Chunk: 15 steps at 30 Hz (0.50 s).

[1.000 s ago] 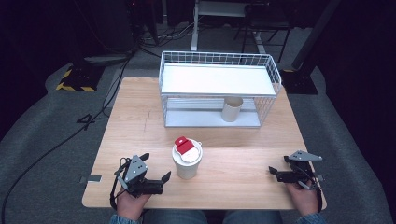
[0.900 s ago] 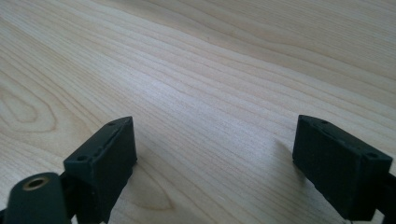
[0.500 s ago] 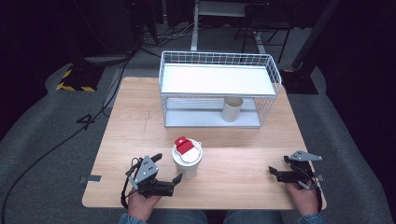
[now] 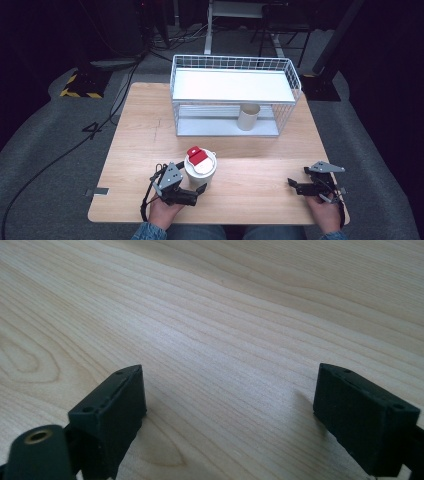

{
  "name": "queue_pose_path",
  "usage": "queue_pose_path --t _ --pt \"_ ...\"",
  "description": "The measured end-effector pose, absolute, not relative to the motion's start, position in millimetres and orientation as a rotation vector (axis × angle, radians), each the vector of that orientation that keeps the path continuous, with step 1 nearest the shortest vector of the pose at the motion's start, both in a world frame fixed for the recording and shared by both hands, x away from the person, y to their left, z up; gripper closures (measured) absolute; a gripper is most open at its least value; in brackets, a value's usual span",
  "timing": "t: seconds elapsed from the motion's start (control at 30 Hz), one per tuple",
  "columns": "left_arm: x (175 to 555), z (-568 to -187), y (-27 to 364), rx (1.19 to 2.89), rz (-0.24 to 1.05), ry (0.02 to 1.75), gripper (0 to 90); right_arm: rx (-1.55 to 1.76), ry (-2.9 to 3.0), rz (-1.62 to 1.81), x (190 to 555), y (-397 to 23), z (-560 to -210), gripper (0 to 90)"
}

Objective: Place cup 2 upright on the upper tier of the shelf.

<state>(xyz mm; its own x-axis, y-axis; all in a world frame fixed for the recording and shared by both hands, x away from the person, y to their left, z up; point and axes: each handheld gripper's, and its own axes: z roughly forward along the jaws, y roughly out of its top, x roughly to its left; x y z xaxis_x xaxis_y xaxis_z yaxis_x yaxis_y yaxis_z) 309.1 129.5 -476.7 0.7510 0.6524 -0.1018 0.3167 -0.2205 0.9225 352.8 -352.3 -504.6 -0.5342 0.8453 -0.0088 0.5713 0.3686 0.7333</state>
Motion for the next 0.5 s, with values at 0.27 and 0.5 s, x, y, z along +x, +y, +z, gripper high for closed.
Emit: queue_pose_path --t 0.27,0.5 --pt "323 -482 123 1.803 0.300 0.739 0.1 1.235 2.249 0.975 353 -352 -505 14.0" --pt "329 -486 120 1.796 0.276 0.738 0.1 1.235 2.249 0.975 353 -352 -505 14.0"
